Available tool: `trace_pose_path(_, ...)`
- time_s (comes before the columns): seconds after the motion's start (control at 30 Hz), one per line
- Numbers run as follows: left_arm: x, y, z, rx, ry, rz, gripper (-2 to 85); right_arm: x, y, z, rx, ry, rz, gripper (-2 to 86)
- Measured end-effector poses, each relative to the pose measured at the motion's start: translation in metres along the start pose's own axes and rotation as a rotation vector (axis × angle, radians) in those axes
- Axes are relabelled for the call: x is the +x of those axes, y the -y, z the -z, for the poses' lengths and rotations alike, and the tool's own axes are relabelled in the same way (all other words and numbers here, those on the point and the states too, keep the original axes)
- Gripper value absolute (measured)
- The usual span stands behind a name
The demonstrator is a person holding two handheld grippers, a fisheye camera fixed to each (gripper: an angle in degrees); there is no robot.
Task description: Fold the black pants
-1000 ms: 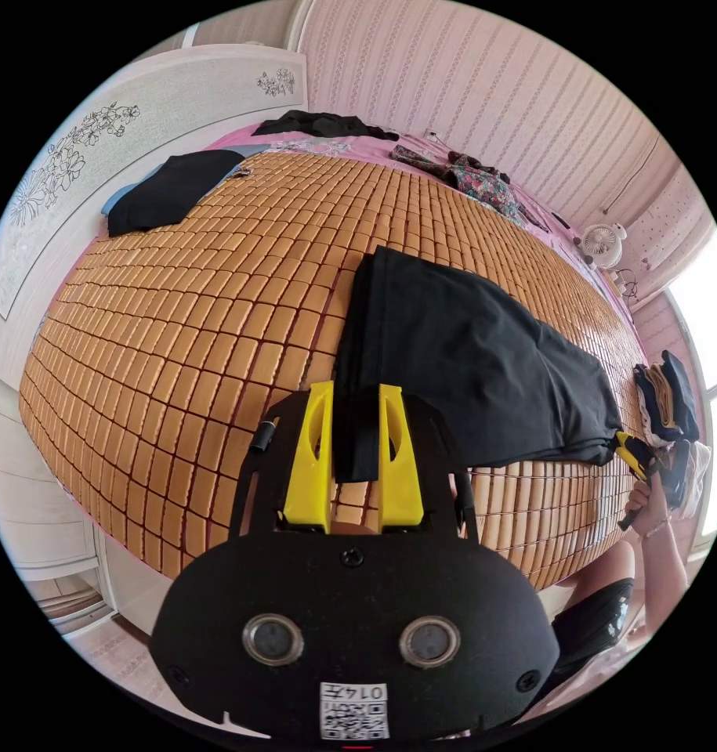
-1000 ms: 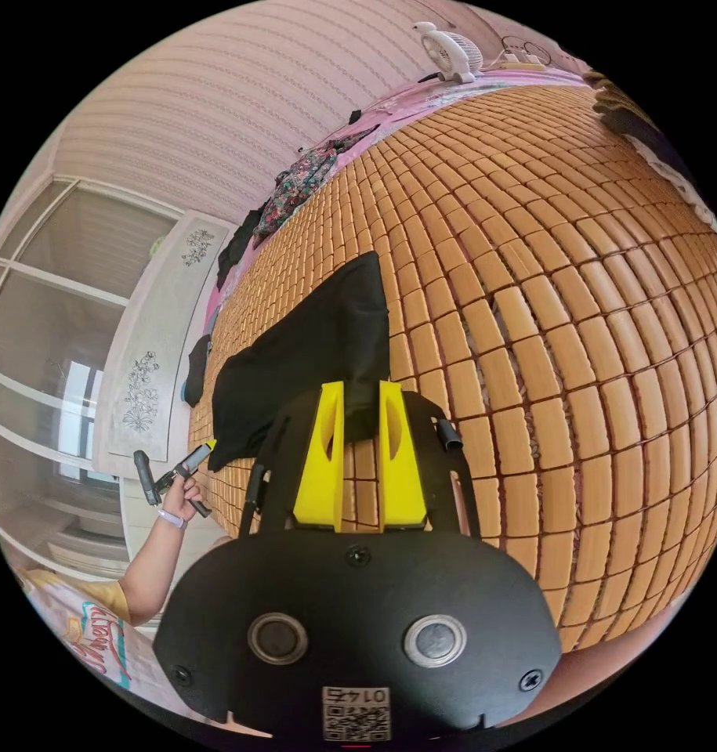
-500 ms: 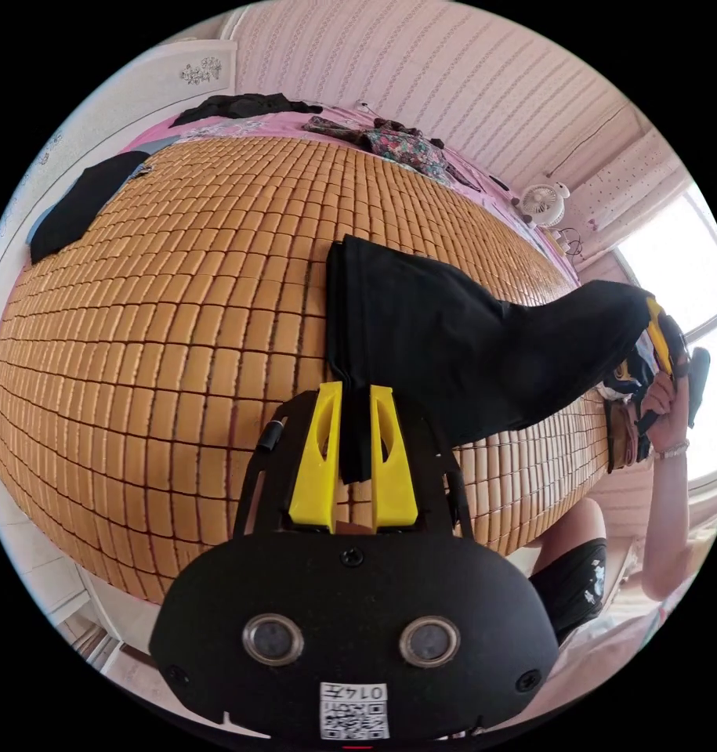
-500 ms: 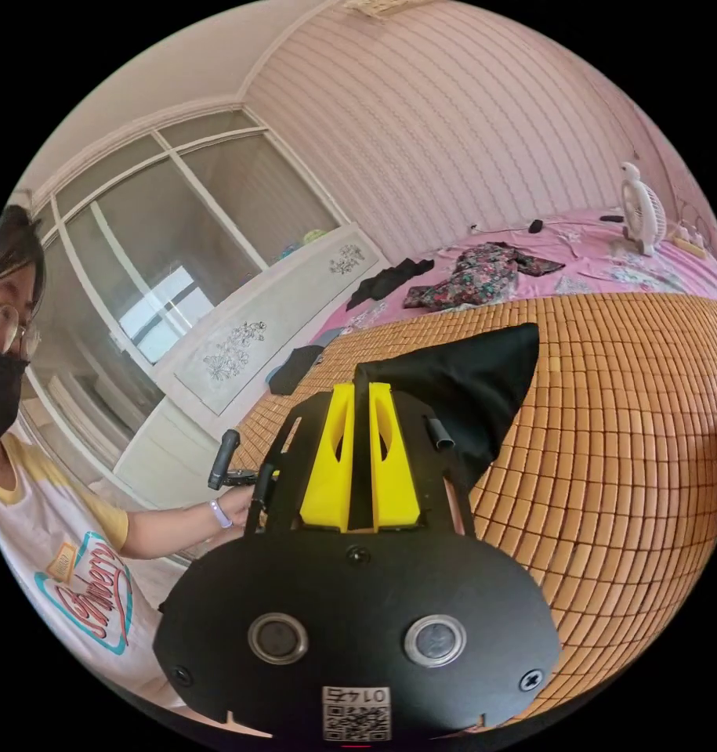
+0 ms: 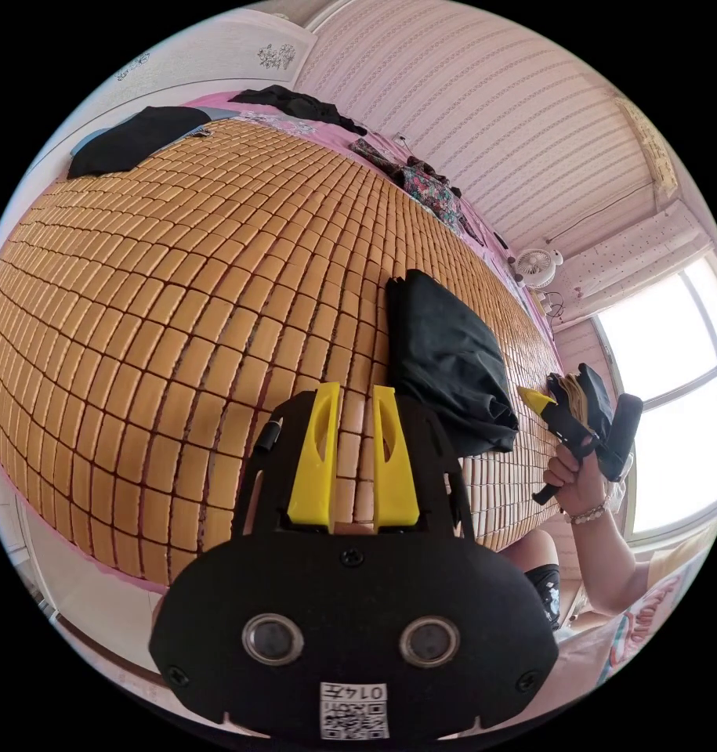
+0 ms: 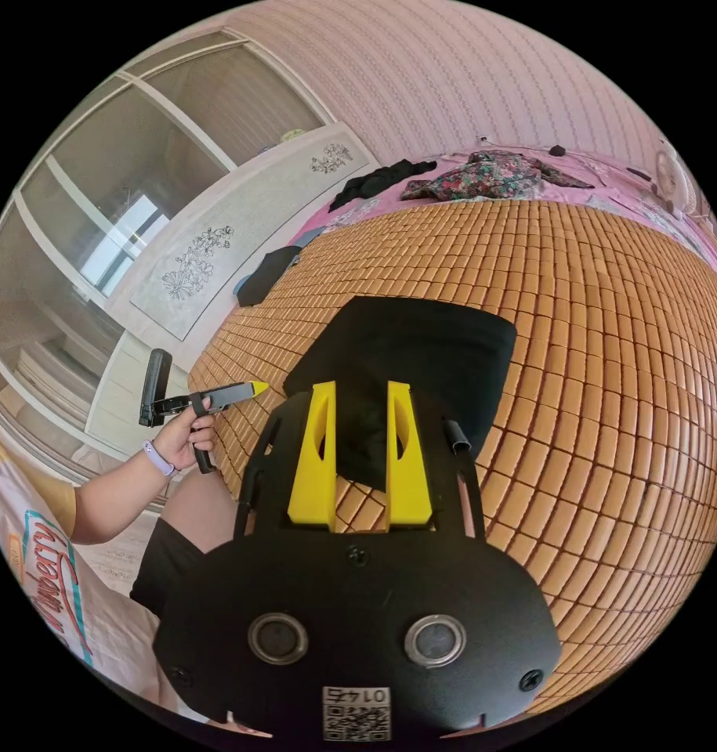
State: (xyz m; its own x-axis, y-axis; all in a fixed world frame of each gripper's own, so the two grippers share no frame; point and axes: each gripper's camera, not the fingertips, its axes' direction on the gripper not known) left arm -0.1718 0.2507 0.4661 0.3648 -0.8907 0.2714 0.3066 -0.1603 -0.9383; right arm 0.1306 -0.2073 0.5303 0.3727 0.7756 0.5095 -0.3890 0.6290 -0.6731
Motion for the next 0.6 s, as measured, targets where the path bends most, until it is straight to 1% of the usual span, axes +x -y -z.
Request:
trace_pose_path(0.1, 0.019, 0.026, -0.021, 0.0, -0.032, -0.042, 6.7, 0.026, 0.001, 0.009, 0.048, -0.044, -0.107, 9.9)
trace_pose_path(0.17, 0.037, 0.041, -0.039, -0.031, -0.005, -0.08, 5.7, 0.033, 0.002, 0.005, 0.026, -0.051, -0.148, 10.4)
trace_pose_path(0.23, 0.058, 0.052, -0.071, -0.133, 0.06, -0.125, 4.5, 0.031, 0.001, -0.002, 0.007, -0.069, -0.148, 10.8)
trace_pose_path(0.3, 0.072, 0.052, -0.081, -0.158, 0.094, -0.172, 3.6, 0.027, -0.001, -0.011, -0.026, -0.084, -0.139, 10.9)
trace_pose_path(0.37, 0.087, 0.052, -0.079, -0.169, 0.137, -0.219, 2.6, 0.02, -0.002, -0.01, -0.011, -0.081, -0.135, 11.2)
trace_pose_path(0.47, 0.122, 0.045, -0.052, -0.103, 0.175, -0.314, 1.8, 0.01, -0.002, 0.0, 0.014, -0.087, -0.115, 11.5)
trace_pose_path(0.5, 0.137, 0.041, -0.037, -0.068, 0.141, -0.329, 1.7, 0.008, -0.003, 0.002, 0.019, -0.091, -0.11, 11.5)
trace_pose_path(0.53, 0.151, 0.036, -0.023, -0.046, 0.068, -0.349, 1.6, 0.006, -0.004, 0.006, 0.022, -0.1, -0.111, 11.7)
trace_pose_path(0.6, 0.163, 0.028, -0.005, -0.019, -0.023, -0.355, 1.4, 0.005, -0.007, 0.011, 0.034, -0.103, -0.126, 12.1)
